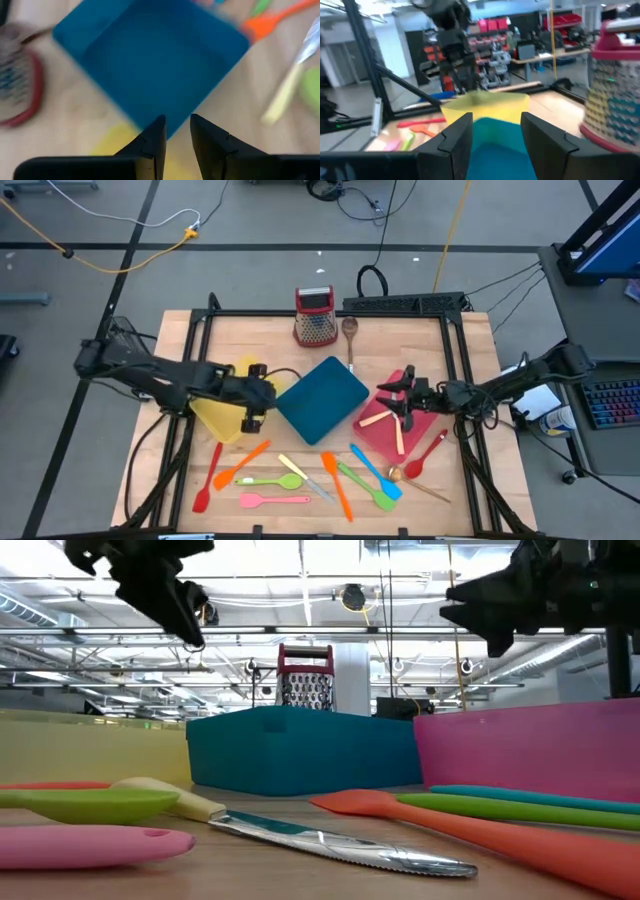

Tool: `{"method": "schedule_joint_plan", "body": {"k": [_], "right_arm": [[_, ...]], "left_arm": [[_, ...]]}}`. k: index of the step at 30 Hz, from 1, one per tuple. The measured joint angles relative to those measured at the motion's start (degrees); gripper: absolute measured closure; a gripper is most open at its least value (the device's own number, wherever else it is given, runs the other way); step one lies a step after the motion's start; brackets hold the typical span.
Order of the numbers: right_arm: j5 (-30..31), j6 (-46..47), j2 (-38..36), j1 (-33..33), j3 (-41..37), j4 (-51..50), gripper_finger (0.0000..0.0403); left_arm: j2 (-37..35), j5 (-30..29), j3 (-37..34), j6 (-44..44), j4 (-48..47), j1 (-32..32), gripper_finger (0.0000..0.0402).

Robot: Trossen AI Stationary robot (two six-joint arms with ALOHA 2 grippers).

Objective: Pick & Place Kitchen Items
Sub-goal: Put the yellow table knife into the red bin

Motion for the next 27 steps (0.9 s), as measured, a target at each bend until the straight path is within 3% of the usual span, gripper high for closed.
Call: {"method": "schedule_joint_plan", "body": {"k": [6, 11, 16, 27], "right_arm": [[1.02, -3.80, 6.87, -0.02, 1.31, 6.01, 0.0243], [-1.81, -6.58, 13.63, -0.02, 7.42, 5.35, 0.0243], [-3.58, -13.21, 20.26, 0.42, 14.57, 5.00, 0.0243], [-3.49, -12.50, 31.18, 2.27, 20.43, 4.19, 0.0243]], "left_arm": [[-3.47, 12.88, -13.23, -0.75, 22.30, -0.83, 0.0309], [-1.04, 13.88, -19.41, -4.45, 35.05, -3.53, 0.0309], [2.49, 13.82, -20.04, -5.68, 34.98, -6.34, 0.0309], [9.71, 12.32, -20.01, -8.85, 36.51, -7.32, 0.0309]]}}
